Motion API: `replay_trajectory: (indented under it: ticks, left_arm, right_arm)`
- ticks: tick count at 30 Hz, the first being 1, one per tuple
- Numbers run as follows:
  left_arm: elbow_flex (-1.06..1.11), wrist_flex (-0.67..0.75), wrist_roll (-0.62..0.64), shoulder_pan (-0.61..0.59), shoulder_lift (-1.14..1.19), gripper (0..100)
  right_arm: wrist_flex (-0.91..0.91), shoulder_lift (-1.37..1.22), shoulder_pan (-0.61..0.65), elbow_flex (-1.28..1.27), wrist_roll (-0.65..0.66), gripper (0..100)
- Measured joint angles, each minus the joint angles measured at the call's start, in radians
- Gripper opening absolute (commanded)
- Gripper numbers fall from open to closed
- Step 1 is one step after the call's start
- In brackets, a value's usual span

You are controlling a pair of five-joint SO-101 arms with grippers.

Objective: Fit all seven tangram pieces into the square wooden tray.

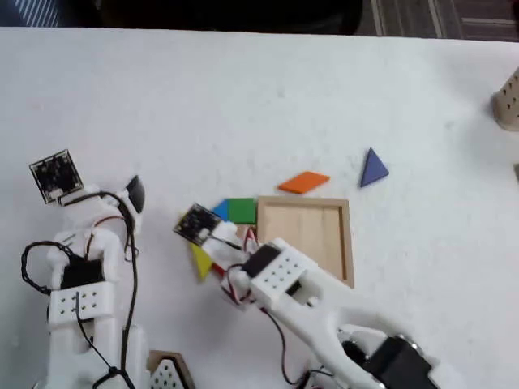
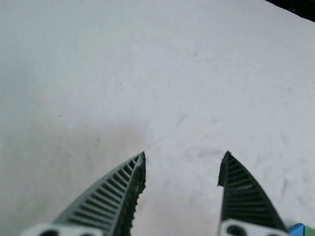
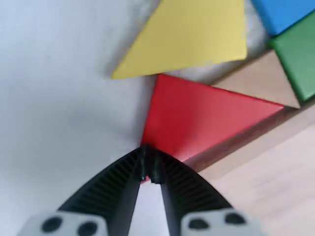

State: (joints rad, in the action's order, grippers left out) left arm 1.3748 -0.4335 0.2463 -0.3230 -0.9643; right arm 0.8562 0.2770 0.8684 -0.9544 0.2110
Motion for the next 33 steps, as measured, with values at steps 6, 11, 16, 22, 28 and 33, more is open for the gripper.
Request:
replay_trajectory:
  ticks: [6,11,16,22,28,33]
  left_arm:
    - [0.0,0.0,0.0,0.0,0.0,24]
    - [0.0,0.0,0.0,0.0,0.0,24]
    - [0.0,0.0,0.0,0.0,0.0,24]
    - [0.0,0.0,0.0,0.0,0.0,24]
    - [0.0,0.0,0.0,0.0,0.0,24]
    - [0.0,0.0,0.0,0.0,0.0,24]
  right_arm:
    - [0.012,-0.118,0.0,0.12,0.0,1.8]
    - [0.014,-0.16,-0.005,0.172,-0.002,1.8]
    - [0.103,-0.078,-0.094,0.189,-0.003,1.8]
    - [0.245,0.149,-0.351,0.189,-0.041,7.5]
    - [0.218,0.209,-0.746,0.144,-0.051,14.4]
    - [0.121,0.137,-0.827,0.078,0.025,14.2]
